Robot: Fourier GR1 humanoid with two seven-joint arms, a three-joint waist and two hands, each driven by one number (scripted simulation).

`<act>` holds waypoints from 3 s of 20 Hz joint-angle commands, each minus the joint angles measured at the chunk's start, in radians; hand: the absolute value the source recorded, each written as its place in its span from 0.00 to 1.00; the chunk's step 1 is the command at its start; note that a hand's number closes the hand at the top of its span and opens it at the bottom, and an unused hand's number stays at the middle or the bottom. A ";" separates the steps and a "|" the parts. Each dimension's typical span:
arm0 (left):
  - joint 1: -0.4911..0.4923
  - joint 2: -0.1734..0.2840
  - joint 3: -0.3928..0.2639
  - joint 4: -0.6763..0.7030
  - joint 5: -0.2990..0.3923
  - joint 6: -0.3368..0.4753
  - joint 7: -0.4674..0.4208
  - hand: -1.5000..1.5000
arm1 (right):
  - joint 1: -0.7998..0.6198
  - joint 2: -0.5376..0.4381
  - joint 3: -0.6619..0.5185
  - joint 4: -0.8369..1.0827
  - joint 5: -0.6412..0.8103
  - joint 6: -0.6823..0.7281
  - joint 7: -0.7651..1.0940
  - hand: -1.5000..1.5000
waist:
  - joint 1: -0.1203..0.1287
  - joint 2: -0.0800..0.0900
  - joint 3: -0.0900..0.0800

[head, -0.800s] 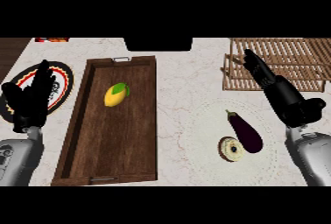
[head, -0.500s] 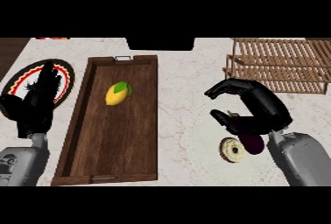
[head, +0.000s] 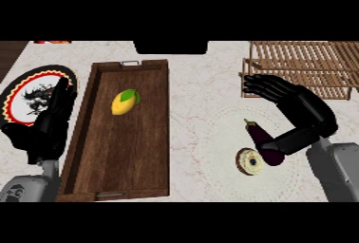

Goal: Pick the cupcake from the placemat and place it in the tiered shelf

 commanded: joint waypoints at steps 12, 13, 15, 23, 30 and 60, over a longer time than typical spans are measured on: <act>0.078 0.001 0.005 -0.084 0.007 -0.008 0.026 0.50 | -0.125 -0.395 0.131 -0.415 0.321 0.294 0.213 0.00 | -0.007 -0.009 -0.003; 0.029 -0.023 -0.022 -0.084 -0.026 0.032 0.056 0.50 | -0.138 -0.413 0.146 -0.445 0.347 0.310 0.230 0.00 | -0.018 -0.007 -0.002; 0.047 -0.007 0.000 -0.089 -0.024 0.027 0.051 0.50 | -0.106 -0.394 0.202 -0.535 0.416 0.268 0.308 0.00 | -0.018 -0.009 -0.002; 0.075 -0.014 0.001 -0.129 -0.025 -0.004 0.064 0.50 | -0.019 -0.278 0.383 -0.638 0.683 0.225 0.498 0.00 | -0.008 -0.001 -0.001; 0.060 -0.028 -0.006 -0.131 -0.060 0.007 0.065 0.50 | -0.065 -0.246 0.513 -0.554 0.945 0.248 0.550 0.00 | -0.003 0.000 -0.001; 0.087 -0.129 0.029 -0.185 -0.149 -0.050 0.092 0.50 | 0.126 -0.084 0.328 -0.148 1.400 0.066 -0.054 0.00 | -0.005 0.000 -0.001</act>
